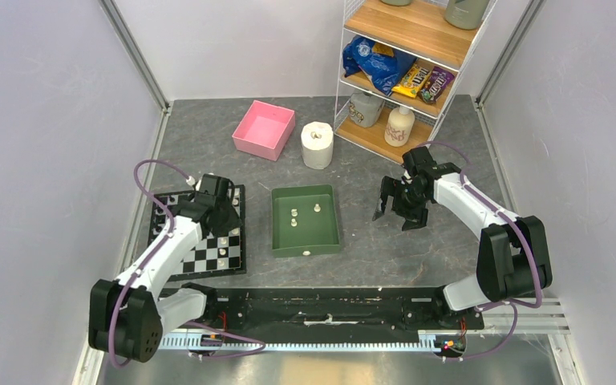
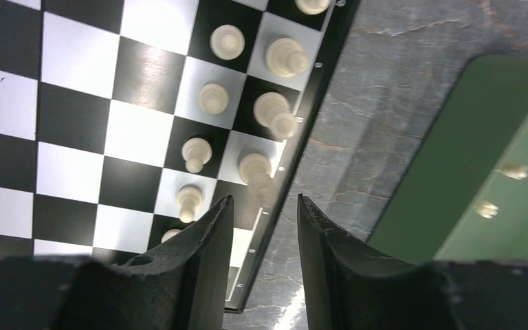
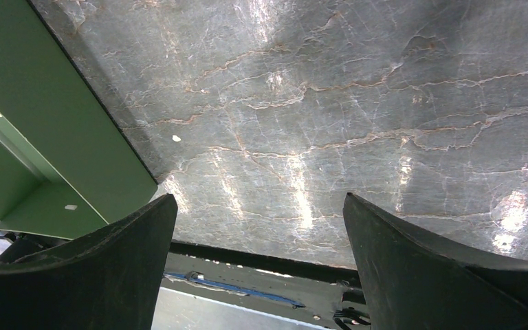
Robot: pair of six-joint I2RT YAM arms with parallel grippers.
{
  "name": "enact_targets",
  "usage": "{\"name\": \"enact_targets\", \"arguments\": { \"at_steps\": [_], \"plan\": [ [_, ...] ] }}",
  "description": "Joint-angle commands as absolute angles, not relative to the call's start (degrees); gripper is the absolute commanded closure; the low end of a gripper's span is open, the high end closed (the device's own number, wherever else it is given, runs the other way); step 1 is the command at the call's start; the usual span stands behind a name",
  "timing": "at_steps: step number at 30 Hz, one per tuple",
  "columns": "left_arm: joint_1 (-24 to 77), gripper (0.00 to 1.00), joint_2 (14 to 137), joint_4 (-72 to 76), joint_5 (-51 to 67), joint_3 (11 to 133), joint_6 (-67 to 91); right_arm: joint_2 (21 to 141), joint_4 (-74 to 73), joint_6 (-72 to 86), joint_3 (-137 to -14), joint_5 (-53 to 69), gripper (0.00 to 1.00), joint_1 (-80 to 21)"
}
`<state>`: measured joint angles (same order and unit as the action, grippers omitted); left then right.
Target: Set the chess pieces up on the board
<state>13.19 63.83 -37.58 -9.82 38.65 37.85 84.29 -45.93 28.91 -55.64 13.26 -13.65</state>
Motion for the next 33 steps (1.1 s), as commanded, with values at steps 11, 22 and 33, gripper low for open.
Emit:
{"name": "enact_targets", "arguments": {
  "at_steps": [11, 22, 33],
  "plan": [
    [15.7, 0.5, 61.2, -35.9, -2.9, 52.4, 34.3, 84.6, -44.9, 29.3, -56.3, 14.0, 0.01, -13.4],
    [34.4, 0.5, 77.6, -29.9, -6.9, 61.5, 37.8, 84.2, -45.1, 29.3, -56.5, 14.0, 0.01, -13.4],
    [43.8, 0.5, 97.0, -27.6, -8.1, 73.6, 37.6, 84.0, -45.3, 28.8, -55.9, 13.2, 0.01, -13.4]
  ]
}}
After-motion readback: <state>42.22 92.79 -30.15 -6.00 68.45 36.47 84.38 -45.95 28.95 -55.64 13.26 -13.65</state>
